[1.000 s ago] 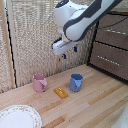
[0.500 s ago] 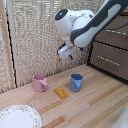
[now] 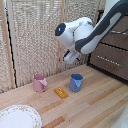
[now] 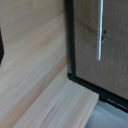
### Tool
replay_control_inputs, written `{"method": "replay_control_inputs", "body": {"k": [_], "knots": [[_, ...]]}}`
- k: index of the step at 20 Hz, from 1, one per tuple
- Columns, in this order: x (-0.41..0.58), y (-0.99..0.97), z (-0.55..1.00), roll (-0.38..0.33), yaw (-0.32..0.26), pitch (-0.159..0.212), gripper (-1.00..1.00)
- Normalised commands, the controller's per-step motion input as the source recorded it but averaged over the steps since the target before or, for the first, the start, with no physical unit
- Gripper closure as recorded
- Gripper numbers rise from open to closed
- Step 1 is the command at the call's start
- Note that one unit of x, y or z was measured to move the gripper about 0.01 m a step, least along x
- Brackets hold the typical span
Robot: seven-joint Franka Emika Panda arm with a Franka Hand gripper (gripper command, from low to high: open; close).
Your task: Please adjust your gripper to match the height of the lower drawer handle. Progress your gripper onward until it happens to touch the drawer handle. Now, firmly take hold of it with your gripper, then steadily retract it to swing the drawer wide open.
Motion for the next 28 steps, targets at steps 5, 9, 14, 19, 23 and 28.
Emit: {"method": "replay_control_inputs", "body": {"k": [5, 9, 14, 19, 23, 28], "knots": [[-0.085, -0.63, -0.05, -0.243, 0.073, -0.002, -1.0], [-0.217, -0.63, 0.0, -0.238, 0.06, -0.026, -1.0], [-0.1, -0.57, -0.17, -0.115, 0.101, -0.002, -1.0], [-0.041, -0.66, -0.26, -0.008, 0.164, 0.047, -1.0], [-0.001, -0.54, -0.24, -0.001, 0.224, 0.088, -1.0], [-0.044, -0.47, -0.12, -0.109, 0.179, 0.114, -1.0]]}}
